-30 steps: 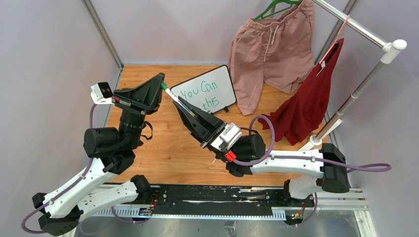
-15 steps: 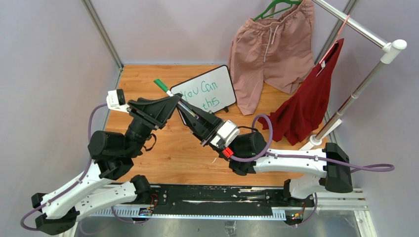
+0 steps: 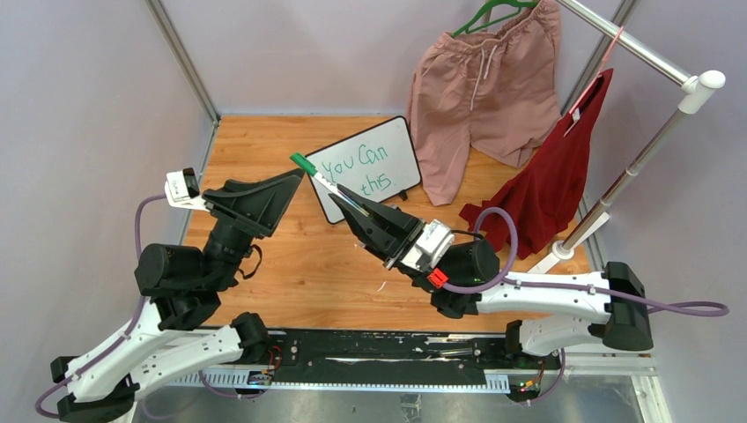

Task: Write a sentence on the whiteboard
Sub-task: Close the whiteboard marker at the center of the board.

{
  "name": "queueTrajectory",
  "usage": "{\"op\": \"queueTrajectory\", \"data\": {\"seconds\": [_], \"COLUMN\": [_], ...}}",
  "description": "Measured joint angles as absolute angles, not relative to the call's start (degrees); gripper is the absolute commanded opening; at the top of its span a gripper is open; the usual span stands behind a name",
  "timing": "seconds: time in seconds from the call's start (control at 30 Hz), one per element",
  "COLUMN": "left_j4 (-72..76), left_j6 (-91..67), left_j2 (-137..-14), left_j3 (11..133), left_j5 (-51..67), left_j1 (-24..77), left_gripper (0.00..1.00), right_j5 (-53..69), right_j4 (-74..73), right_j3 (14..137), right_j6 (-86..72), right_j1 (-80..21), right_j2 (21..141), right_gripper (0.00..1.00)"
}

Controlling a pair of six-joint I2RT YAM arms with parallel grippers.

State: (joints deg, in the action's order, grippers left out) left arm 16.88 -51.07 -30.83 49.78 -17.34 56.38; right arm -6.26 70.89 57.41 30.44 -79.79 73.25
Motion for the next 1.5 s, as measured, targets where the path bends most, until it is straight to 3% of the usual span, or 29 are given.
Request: {"op": "queueTrajectory", "data": {"seconds": [0.4, 0.63, 1.03, 1.17, 1.5], "left_j4": [16.38, 16.23, 16.60, 16.88, 18.76], "left_j6": [-48.56, -48.64, -50.09, -51.51, -54.11], "left_j2": [-32.29, -33.74, -34.35, -34.54, -36.01], "left_j3": [52.84, 53.47, 53.49, 53.47, 53.45], "left_j5": [-16.45, -15.29, -14.15, -13.91, -13.80], "left_j1": [56.38, 56.38, 56.40, 56.40, 56.38], "left_gripper": [0.69, 0.44, 0.16, 0.00, 0.02], "right_j5": [-3.60, -2.94, -3.25, -3.27, -4.29], "right_j4": [67.46, 66.19, 65.34, 65.47, 66.59], "right_j3": [55.59, 55.55, 55.53, 55.53, 55.53], "right_j6": [26.46, 25.54, 25.50, 25.52, 25.54], "right_j1": [-79.85, -79.85, -79.88, -79.88, -79.88], "right_j2": [69.97, 69.89, 69.91, 69.91, 70.04], "right_gripper": [0.00, 0.00, 0.00, 0.00, 0.00]}}
